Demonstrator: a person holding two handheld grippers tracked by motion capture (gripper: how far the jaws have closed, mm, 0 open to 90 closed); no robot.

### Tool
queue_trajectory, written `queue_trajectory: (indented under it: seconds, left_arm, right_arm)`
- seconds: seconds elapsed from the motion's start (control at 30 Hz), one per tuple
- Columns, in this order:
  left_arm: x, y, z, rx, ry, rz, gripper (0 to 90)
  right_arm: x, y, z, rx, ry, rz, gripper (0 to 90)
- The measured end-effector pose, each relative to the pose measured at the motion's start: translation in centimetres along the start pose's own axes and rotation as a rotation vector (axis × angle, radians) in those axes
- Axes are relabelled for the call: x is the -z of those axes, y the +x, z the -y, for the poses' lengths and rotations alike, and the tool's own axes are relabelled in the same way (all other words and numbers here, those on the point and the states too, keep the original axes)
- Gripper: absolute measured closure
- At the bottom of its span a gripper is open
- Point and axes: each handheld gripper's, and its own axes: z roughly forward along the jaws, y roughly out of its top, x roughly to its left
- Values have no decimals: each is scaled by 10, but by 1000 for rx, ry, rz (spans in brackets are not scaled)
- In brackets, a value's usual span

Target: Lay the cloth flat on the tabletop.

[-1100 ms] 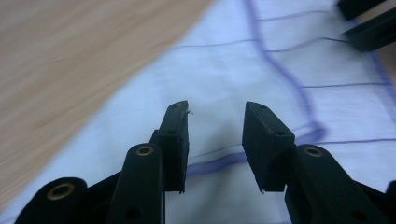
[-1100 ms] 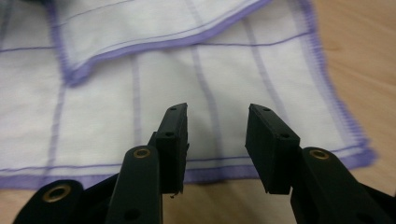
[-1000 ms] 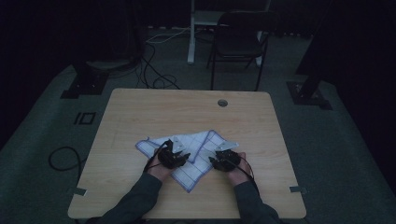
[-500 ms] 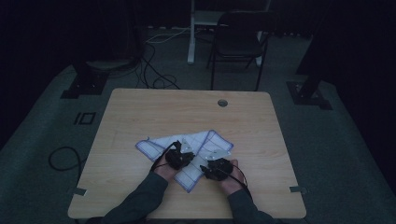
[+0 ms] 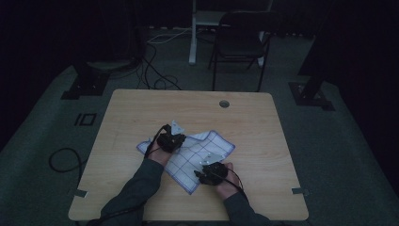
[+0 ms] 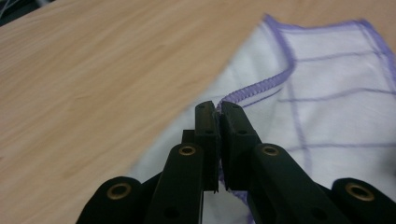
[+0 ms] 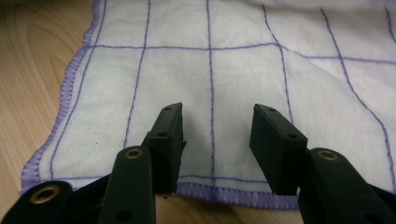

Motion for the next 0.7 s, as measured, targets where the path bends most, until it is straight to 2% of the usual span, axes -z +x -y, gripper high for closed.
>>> queue_trajectory:
  seconds: [0.17, 0.43, 0.7]
  left_arm:
    - [-2, 21, -3, 42, 9, -33, 867]
    - [-5, 51, 2, 108, 29, -72, 866]
    - [-5, 72, 8, 136, 57, -114, 862]
  right_arm:
    - [7, -9, 7, -5, 9, -10, 539]
    - [17, -26, 15, -12, 28, 0, 536]
    - [27, -47, 24, -46, 47, 30, 532]
